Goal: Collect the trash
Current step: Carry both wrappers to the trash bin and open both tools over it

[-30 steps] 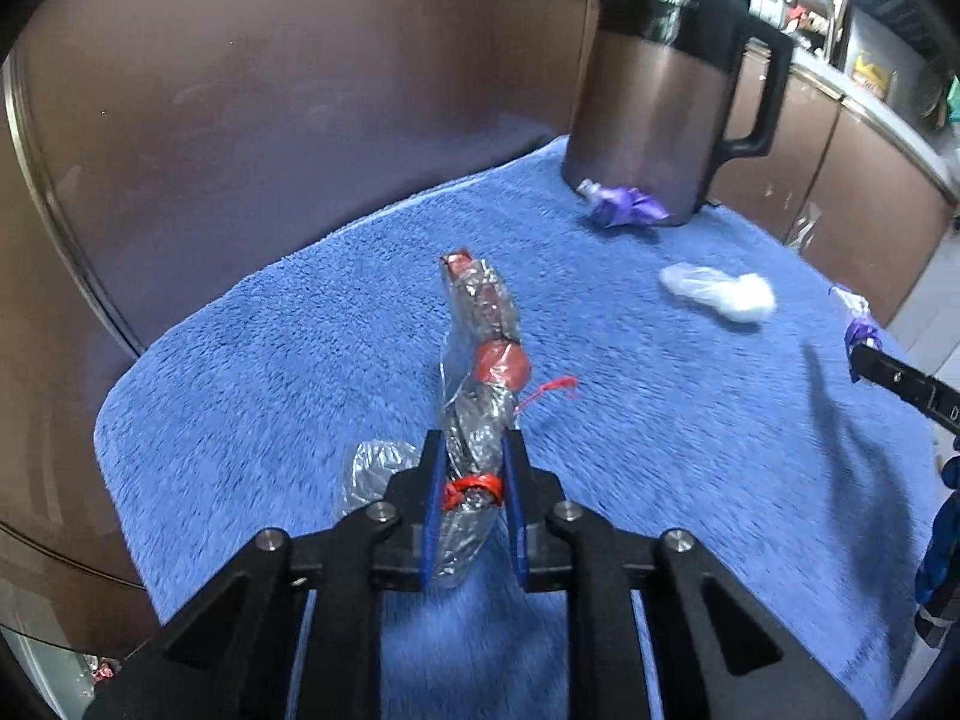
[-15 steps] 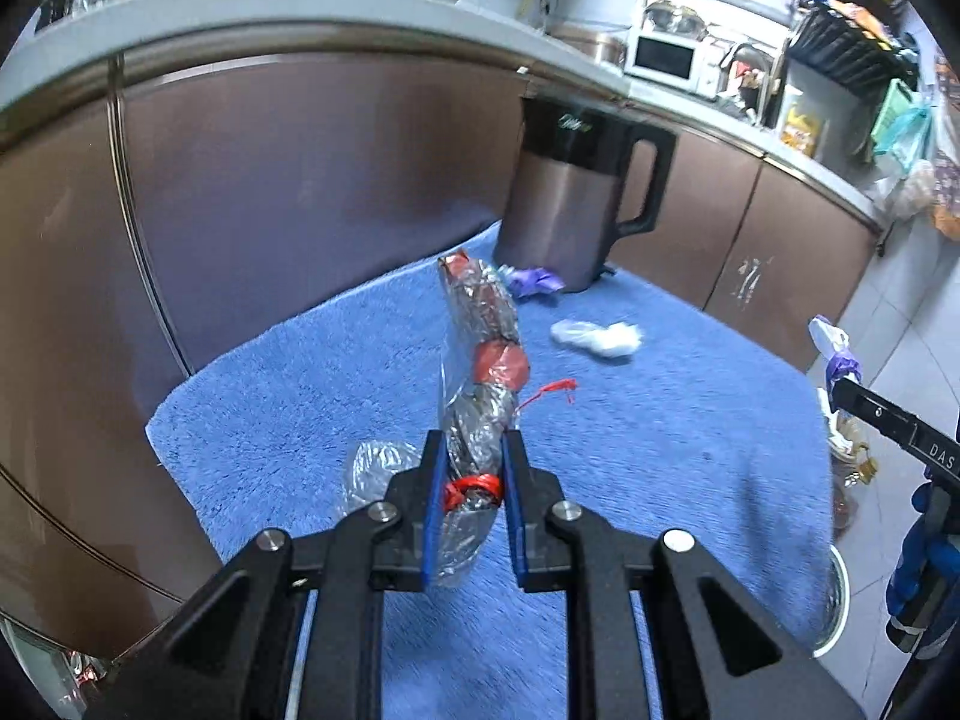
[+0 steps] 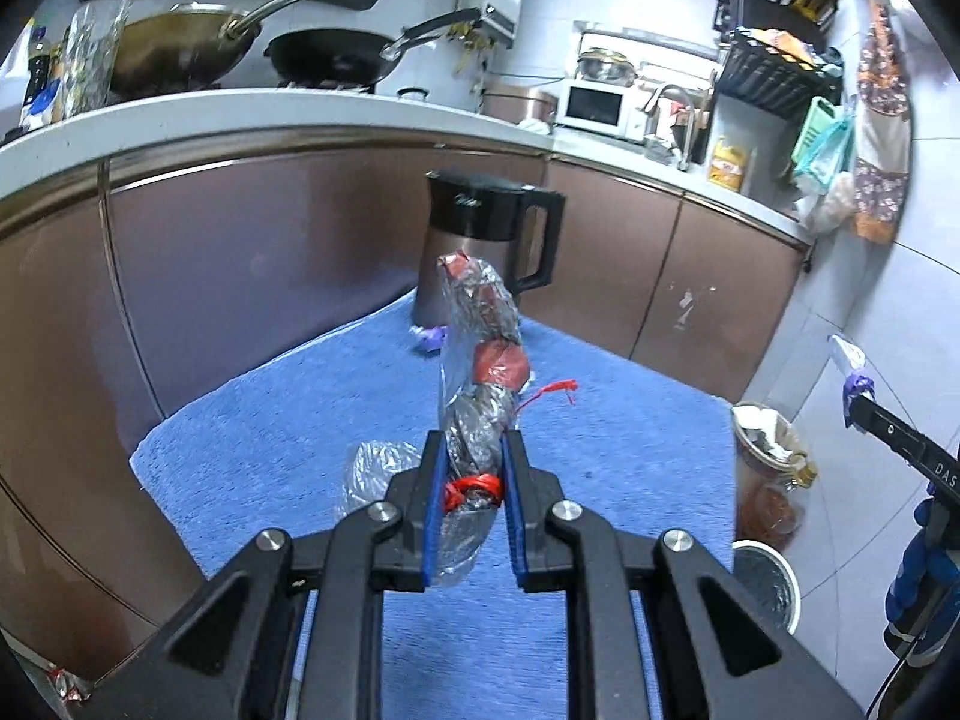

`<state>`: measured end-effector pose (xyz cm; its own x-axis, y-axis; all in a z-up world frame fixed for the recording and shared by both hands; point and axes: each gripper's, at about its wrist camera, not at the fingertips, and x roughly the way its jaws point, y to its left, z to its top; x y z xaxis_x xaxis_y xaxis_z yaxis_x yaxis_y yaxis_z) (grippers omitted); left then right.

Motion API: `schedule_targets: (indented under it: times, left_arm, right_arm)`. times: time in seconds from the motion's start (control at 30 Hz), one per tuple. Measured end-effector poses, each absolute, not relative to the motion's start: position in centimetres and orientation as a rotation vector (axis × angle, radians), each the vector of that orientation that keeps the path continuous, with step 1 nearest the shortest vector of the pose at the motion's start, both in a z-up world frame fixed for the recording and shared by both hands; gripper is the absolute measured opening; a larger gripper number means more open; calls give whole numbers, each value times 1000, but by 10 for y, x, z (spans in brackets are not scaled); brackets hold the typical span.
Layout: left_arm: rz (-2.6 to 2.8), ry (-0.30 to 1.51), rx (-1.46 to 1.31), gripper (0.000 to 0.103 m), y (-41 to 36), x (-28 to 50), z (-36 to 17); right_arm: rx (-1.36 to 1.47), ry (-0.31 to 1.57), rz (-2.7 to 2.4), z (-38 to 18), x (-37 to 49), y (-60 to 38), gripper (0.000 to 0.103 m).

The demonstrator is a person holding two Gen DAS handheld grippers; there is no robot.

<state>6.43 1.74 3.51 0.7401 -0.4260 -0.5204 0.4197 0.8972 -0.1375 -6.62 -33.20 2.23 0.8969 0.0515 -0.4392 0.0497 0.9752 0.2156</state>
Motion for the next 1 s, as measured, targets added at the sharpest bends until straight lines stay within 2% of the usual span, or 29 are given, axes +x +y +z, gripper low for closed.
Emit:
schedule_targets:
  times: [0.33, 0.67, 1.0]
  left_arm:
    - [-623, 598, 43, 16, -45, 40, 34]
    - [-870, 672, 205, 17, -174, 11, 9]
    - [-1076, 774, 406, 17, -311, -21, -37]
  right_arm:
    - [276, 457, -174, 9, -130, -381, 33]
    - [413, 560, -438, -54, -183, -461, 33]
    - [528, 673, -582, -128, -207, -518, 33]
